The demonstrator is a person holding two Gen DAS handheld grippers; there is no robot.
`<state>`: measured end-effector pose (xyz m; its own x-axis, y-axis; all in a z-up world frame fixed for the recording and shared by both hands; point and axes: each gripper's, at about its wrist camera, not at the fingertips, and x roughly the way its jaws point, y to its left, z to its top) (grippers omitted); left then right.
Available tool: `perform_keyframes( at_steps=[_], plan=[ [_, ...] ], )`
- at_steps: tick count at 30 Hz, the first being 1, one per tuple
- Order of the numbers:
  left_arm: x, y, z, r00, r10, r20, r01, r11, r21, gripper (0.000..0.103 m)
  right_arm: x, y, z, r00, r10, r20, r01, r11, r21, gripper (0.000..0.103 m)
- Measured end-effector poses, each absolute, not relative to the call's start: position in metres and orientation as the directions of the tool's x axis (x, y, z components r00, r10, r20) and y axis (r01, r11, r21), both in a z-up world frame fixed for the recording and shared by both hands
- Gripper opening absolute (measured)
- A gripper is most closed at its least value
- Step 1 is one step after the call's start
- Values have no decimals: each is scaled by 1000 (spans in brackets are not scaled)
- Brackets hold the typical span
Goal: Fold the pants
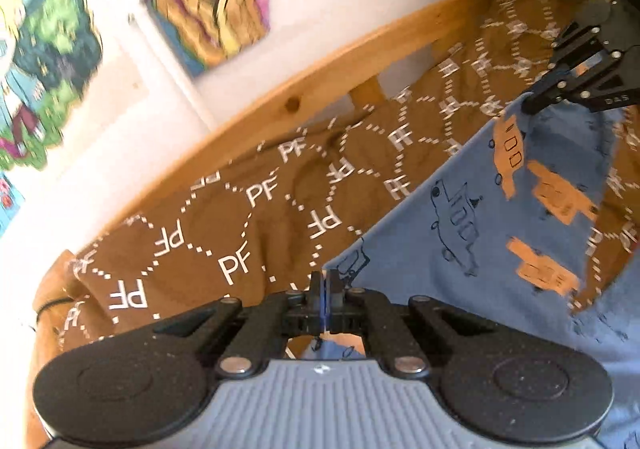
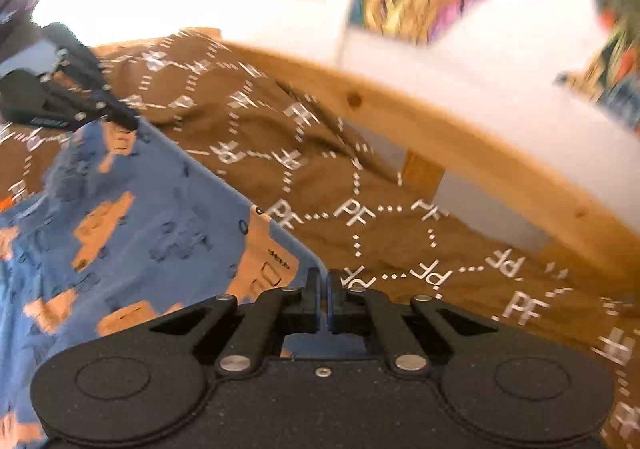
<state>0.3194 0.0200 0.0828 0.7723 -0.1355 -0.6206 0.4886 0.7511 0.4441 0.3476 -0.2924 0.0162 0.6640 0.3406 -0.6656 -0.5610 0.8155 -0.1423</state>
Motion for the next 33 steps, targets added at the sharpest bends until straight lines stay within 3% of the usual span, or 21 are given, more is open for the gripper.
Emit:
perform_keyframes(
  at_steps=[6, 14, 26, 29, 33],
  plan=[
    [252, 28, 75, 787, -211, -580, 540, 691, 480, 0, 232, -280, 29, 757, 304, -578, -513, 825, -237, 0],
    [182, 35, 37, 793, -220, -568, 559, 635, 534, 0, 132, -246, 9, 752, 263, -604, -506, 818, -273, 0],
    [118, 39, -16, 850, -145, -506, 431, 744, 511, 0, 84, -221, -33, 673, 261, -692, -571, 778, -263, 0],
    [107, 33, -16, 852, -190, -487, 474, 675, 566, 0, 83, -225, -30, 672, 248, -698, -547, 801, -242, 0],
    [106, 40, -11, 824, -233, -516, 524, 658, 540, 0, 73, -226, -18, 676, 249, -694, -544, 804, -242, 0]
  ],
)
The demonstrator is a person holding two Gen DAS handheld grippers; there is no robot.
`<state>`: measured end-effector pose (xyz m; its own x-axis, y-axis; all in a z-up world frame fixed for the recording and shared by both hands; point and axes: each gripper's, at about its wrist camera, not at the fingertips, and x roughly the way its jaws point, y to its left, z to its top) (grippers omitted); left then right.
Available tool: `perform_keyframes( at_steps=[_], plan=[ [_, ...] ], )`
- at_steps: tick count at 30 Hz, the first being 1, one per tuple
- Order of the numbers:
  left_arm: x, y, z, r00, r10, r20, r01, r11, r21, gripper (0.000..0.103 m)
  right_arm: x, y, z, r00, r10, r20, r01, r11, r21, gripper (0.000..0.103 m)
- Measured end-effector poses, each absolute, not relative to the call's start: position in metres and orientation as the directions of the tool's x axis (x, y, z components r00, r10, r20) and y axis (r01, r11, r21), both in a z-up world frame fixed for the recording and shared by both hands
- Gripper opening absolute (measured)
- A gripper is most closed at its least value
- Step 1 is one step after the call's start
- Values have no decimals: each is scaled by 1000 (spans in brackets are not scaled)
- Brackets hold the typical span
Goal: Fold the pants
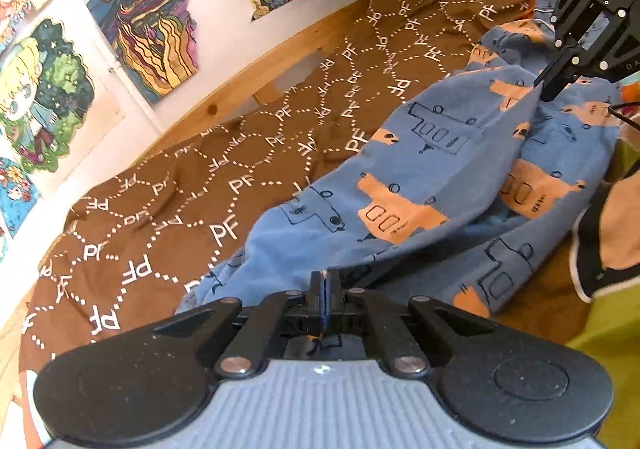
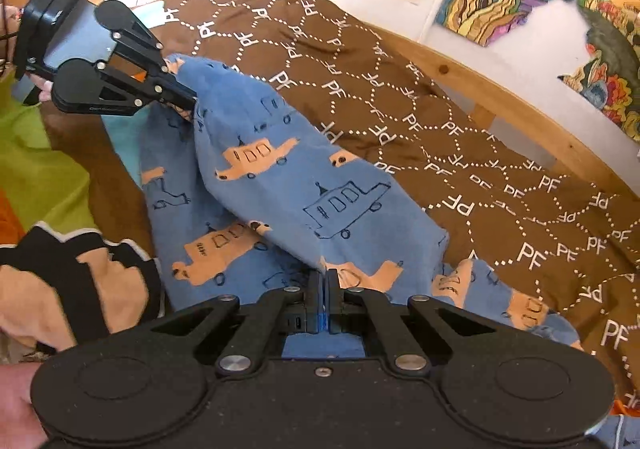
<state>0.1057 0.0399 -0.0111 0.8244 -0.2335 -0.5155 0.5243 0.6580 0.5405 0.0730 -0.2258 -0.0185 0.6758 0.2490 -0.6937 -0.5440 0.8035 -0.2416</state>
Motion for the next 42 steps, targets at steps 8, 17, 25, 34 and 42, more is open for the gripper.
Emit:
perform_keyframes(
  at_steps=[8, 17, 25, 34, 42],
  plan=[
    [112, 46, -15, 806, -223, -549, 542, 649, 533, 17, 65, -220, -35, 670, 198, -716, -528, 805, -272, 21],
    [109, 47, -15, 799, -234, -554, 560, 624, 545, 2, 67, -219, -38, 662, 224, -715, -556, 787, -267, 0],
    [108, 56, -8, 794, -265, -547, 579, 605, 547, 1, 55, -215, -23, 628, 244, -739, -601, 756, -262, 0],
    [105, 60, -11, 733, -311, -605, 662, 531, 529, 1, 41, -204, -16, 556, 272, -785, -672, 704, -232, 0],
    [105, 61, -18, 689, -315, -652, 706, 492, 509, 1, 40, -205, -21, 524, 284, -803, -686, 700, -200, 0]
  ],
)
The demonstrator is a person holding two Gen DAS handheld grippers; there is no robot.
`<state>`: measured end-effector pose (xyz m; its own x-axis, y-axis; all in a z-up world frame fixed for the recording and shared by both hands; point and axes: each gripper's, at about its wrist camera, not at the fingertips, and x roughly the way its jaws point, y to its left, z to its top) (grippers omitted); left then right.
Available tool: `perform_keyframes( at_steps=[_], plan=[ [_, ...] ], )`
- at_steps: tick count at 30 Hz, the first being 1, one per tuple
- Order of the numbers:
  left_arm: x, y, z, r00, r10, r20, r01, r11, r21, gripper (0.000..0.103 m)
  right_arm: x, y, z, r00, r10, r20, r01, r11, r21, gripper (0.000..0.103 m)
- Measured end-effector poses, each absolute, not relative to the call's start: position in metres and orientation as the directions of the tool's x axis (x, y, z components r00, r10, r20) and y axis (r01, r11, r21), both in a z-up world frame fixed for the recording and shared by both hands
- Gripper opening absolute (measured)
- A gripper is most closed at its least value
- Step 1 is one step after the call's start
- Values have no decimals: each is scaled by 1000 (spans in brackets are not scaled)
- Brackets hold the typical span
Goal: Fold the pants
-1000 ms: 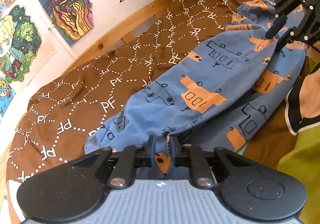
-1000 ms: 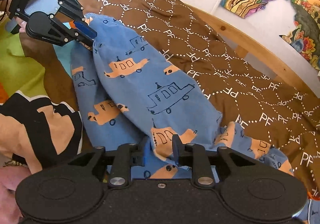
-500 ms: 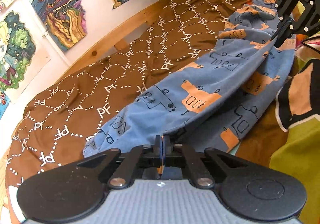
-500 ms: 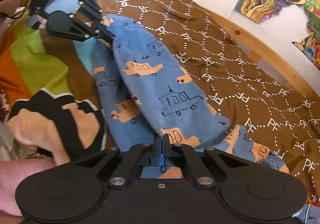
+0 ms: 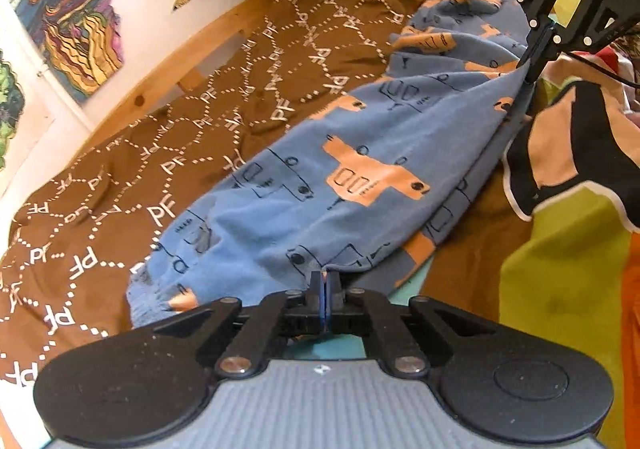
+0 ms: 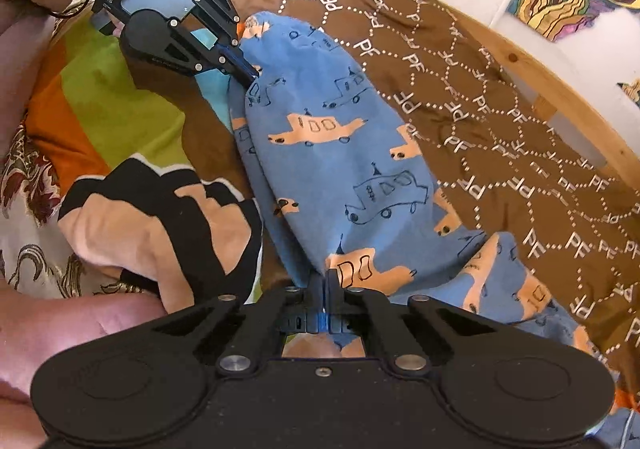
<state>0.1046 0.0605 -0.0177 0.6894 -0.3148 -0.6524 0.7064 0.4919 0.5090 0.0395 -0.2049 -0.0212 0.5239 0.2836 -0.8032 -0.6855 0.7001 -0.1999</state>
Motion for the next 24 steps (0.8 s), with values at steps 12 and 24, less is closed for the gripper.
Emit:
perform_keyframes(
  at_steps=[12, 24],
  plan=[
    [117, 69, -13, 609, -348, -713, 750, 545, 375, 21, 38, -214, -31, 499, 302, -812, -663, 737, -133, 20],
    [117, 6, 19, 507, -600, -619, 790, 610, 55, 92, 34, -322, 0, 709, 101, -697, -39, 994, 105, 86]
  ],
)
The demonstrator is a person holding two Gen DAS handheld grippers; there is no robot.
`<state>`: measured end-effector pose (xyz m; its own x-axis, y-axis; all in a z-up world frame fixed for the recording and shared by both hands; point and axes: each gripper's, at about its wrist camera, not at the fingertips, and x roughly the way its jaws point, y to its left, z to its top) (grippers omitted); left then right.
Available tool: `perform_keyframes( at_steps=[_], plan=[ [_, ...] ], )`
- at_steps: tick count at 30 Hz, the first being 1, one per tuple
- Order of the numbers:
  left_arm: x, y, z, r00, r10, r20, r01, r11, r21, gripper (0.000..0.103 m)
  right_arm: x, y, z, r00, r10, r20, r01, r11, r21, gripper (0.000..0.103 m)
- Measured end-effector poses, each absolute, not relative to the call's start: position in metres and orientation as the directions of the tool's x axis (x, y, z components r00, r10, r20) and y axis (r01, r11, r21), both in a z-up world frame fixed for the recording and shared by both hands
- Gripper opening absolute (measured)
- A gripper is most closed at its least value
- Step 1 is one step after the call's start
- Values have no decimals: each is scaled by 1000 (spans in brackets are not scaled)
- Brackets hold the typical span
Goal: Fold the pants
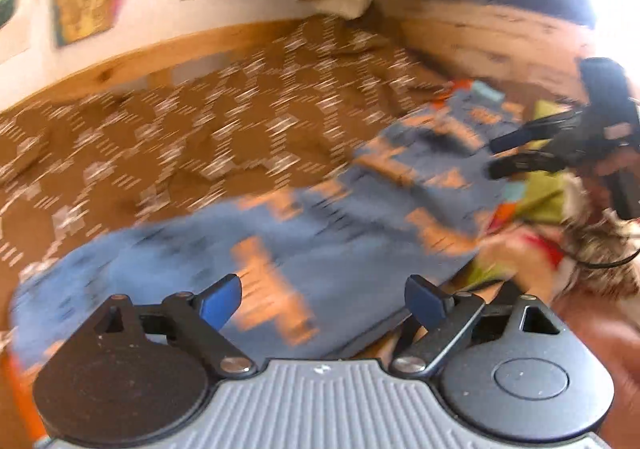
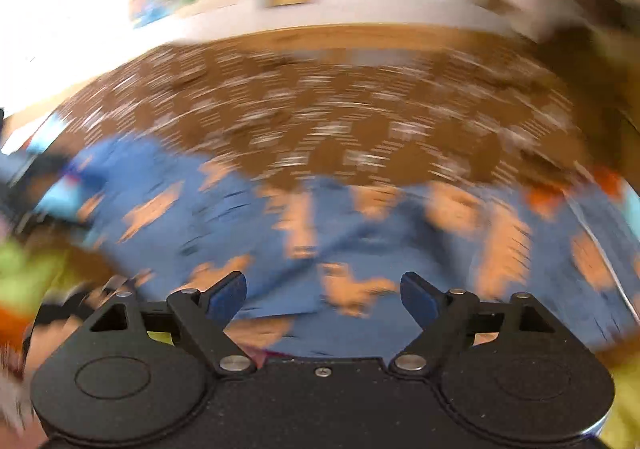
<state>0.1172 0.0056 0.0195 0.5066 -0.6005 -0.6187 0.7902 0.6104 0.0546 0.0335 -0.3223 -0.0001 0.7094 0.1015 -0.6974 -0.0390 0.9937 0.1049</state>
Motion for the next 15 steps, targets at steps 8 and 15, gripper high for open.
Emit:
perform_keyframes(
  at_steps=[8, 15],
  plan=[
    [103, -105, 9, 440, -673, -595, 861, 504, 67, 92, 27, -395, -5, 717, 29, -696, 336, 861, 382, 86],
    [91, -173, -11, 528, -602, -599, 837, 488, 248, 84, 25, -426, -10, 741, 98, -664, 426, 695, 578, 97]
  ],
)
